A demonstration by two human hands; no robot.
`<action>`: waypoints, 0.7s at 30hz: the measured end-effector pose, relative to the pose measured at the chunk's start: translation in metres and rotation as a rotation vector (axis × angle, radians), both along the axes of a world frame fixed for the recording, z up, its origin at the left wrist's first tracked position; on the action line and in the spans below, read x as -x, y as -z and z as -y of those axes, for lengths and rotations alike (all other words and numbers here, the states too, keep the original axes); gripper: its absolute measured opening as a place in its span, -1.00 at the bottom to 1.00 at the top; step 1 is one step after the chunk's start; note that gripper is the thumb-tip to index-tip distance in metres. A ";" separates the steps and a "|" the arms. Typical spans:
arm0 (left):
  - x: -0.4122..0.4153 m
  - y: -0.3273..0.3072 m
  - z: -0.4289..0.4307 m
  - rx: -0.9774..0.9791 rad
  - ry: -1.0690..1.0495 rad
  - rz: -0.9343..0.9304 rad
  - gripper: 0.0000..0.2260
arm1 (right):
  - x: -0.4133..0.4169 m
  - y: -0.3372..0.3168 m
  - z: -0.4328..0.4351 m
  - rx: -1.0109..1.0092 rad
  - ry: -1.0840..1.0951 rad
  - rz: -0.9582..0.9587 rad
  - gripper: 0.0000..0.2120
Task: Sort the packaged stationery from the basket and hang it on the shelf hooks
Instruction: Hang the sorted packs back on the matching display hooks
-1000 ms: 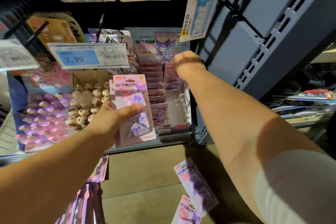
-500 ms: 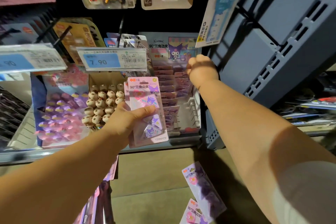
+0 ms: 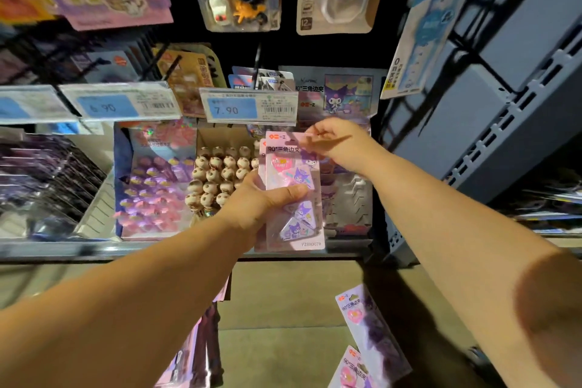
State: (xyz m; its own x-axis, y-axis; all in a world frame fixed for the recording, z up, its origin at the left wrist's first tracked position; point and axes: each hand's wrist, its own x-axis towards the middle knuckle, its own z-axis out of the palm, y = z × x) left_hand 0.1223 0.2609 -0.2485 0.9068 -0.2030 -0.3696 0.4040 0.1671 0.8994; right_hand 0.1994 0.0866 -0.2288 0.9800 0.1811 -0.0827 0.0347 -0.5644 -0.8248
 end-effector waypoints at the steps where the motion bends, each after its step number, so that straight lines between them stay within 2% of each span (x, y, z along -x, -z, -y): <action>1: 0.002 -0.001 0.000 0.012 0.001 0.007 -0.82 | 0.002 0.001 -0.001 -0.021 -0.020 -0.009 -0.76; 8: 0.009 0.003 -0.002 0.077 0.026 0.028 -0.83 | 0.011 -0.003 0.001 -0.078 -0.037 -0.073 -0.85; 11: 0.009 0.007 -0.002 0.054 0.017 0.036 -0.68 | 0.011 -0.003 0.000 -0.069 -0.038 -0.110 -0.86; 14: 0.010 0.011 -0.005 0.035 0.004 0.060 -0.73 | 0.010 -0.010 0.005 -0.067 -0.031 -0.156 -0.86; 18: 0.010 0.020 -0.008 0.114 -0.046 -0.010 -0.75 | 0.004 -0.026 0.022 -0.058 0.044 -0.176 -0.92; 21: 0.008 0.024 -0.008 0.076 -0.069 -0.032 -0.80 | -0.001 -0.035 0.033 -0.097 0.127 -0.142 -0.78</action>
State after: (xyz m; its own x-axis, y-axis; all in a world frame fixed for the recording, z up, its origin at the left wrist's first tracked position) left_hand 0.1140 0.2687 -0.2728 0.9077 -0.1688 -0.3841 0.4170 0.2627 0.8701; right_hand 0.2002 0.0532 -0.1935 0.9753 0.0706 -0.2095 -0.1519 -0.4742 -0.8672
